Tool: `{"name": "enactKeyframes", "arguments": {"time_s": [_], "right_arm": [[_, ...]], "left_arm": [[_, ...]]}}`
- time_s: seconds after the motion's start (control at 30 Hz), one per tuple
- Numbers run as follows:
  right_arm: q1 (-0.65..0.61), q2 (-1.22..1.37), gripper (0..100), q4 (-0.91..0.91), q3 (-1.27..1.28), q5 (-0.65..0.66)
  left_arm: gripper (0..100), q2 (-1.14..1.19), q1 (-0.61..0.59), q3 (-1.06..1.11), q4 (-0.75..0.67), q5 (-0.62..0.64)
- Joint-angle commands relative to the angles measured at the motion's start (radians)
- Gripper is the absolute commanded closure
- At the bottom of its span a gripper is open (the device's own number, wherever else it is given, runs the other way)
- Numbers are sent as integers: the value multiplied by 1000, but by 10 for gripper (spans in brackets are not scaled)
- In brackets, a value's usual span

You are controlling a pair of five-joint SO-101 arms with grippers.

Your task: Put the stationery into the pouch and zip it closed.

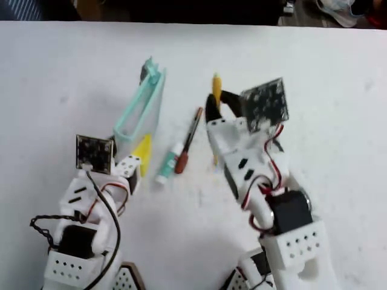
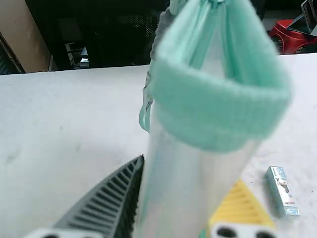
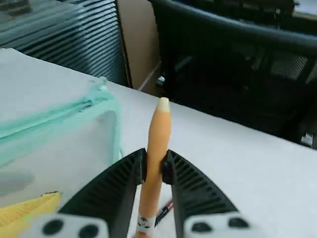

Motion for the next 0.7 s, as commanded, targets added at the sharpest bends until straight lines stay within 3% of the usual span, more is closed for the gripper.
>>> {"name": "enactKeyframes", "arguments": {"time_s": [0.0,0.23,0.67], "right_arm": [[-68,-62,982,-50,-9,81],[-209,-102,982,-197,-23,207],[-363,251,982,-351,-428,212]], "left_arm": [[801,-13,15,-40,11,-12],[801,-13,16,-40,11,-12],[801,-13,56,-38,15,-12]]}}
